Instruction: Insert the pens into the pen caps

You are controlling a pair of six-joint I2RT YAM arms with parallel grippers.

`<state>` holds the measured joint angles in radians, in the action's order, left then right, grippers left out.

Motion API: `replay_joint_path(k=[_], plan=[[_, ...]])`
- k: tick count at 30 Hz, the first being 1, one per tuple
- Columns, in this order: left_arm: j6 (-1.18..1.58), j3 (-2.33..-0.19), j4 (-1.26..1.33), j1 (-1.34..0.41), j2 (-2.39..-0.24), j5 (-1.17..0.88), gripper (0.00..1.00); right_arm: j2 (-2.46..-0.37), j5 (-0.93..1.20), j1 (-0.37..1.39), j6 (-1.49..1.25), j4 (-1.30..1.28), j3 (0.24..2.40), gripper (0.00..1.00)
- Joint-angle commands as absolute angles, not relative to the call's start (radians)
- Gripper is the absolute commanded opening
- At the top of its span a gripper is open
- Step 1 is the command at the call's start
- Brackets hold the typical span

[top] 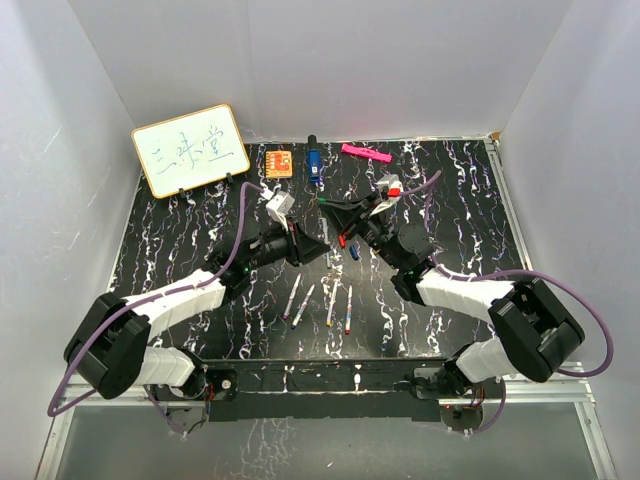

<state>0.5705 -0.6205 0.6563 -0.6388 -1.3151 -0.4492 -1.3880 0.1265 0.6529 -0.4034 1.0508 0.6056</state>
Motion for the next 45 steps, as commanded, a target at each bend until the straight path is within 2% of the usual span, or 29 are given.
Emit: replay_joint_path(k=[1, 21, 33, 45], plan=[[0.568, -0.619, 0.699, -0.641, -1.305, -0.443, 0.0, -1.351, 0.121, 0.66, -0.41, 1.089, 0.607, 0.0], [0.548, -0.645, 0.694, -0.641, -1.249, -0.419, 0.0, -1.399, 0.133, 0.666, -0.422, 1.095, 0.589, 0.0], [0.579, -0.684, 0.766, -0.641, -1.237, -0.408, 0.0, -1.417, 0.198, 0.668, -0.43, 1.076, 0.562, 0.0], [0.651, -0.68, 0.932, -0.633, -1.208, -0.389, 0.0, -1.42, 0.259, 0.668, -0.421, 0.947, 0.568, 0.0]])
